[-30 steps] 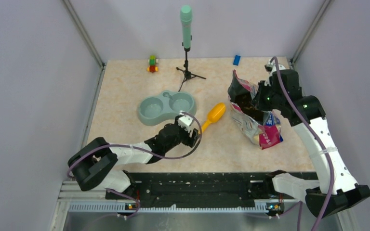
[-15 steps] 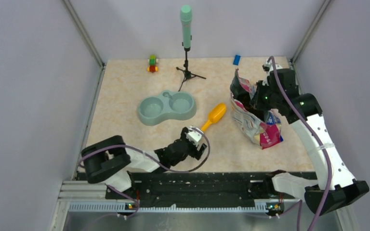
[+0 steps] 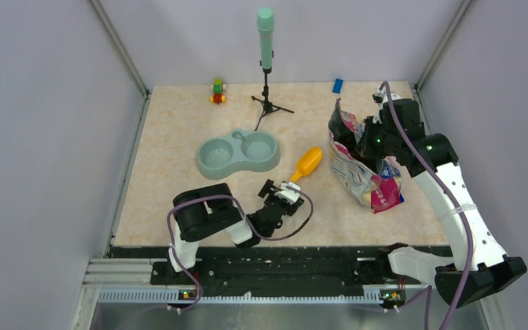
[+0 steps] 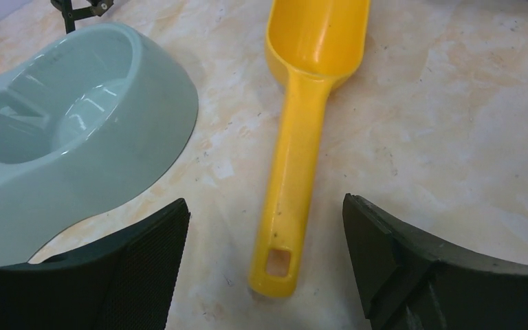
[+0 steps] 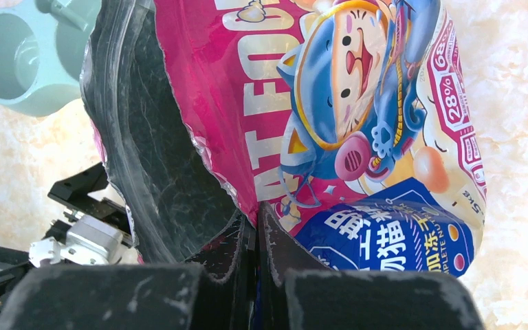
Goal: Serve the pet food
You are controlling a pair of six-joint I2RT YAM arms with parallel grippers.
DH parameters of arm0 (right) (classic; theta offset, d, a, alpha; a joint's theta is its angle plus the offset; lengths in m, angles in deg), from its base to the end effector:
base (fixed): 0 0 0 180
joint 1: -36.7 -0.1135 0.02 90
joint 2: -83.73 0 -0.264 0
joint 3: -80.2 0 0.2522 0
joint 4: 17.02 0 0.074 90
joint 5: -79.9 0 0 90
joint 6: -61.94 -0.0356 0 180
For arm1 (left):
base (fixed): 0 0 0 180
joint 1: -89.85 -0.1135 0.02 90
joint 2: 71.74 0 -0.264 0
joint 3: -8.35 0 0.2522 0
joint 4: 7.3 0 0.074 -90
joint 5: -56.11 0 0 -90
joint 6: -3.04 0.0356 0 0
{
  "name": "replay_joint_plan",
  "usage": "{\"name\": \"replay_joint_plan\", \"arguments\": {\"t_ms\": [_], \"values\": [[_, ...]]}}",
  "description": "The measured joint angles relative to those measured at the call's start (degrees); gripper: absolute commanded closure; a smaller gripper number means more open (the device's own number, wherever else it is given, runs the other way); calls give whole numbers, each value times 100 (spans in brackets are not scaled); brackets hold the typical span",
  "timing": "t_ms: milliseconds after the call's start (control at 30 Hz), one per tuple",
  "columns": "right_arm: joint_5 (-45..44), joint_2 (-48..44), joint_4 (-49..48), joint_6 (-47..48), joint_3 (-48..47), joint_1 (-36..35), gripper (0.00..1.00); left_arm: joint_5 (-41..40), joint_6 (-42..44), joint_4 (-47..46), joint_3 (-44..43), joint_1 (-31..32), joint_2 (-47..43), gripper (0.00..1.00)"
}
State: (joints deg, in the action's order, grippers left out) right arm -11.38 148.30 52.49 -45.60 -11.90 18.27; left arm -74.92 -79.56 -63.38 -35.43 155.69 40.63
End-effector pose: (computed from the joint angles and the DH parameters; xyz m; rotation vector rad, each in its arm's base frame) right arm 0.2011 0.0662 0.3952 -0.0065 2.3214 0.2946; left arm 0.1486 -0.2742 0.1010 0.5912 1.6324 -0.1083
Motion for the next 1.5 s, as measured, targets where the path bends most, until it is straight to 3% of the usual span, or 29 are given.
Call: {"name": "replay_joint_plan", "arguments": {"t_ms": [133, 433, 700, 867, 1000, 1100, 1333, 1500], "values": [[-2, 4, 0, 4, 7, -31, 100, 271, -205, -37, 9, -238, 0, 18], [-11, 114, -17, 61, 55, -107, 100, 1716, -459, 131, 74, -887, -85, 22], [-17, 229, -17, 92, 74, -149, 100, 2197, -568, -4, -155, -1043, 168, 38], [-59, 232, -17, 101, 74, -170, 100, 2280, -577, -22, -330, -1078, 319, 65], [-72, 238, -17, 101, 74, -173, 100, 2361, -570, 28, -367, -1134, 330, 100], [-83, 258, -17, 101, 74, -177, 100, 2396, -601, 164, -398, -1178, 282, 100], [-98, 323, 9, 101, 50, -199, 100, 2428, -922, 2122, -420, -1257, -994, 100], [-166, 398, 127, 92, -162, -205, 100, 2448, -1401, 4319, -706, -1263, -2769, 100]]}}
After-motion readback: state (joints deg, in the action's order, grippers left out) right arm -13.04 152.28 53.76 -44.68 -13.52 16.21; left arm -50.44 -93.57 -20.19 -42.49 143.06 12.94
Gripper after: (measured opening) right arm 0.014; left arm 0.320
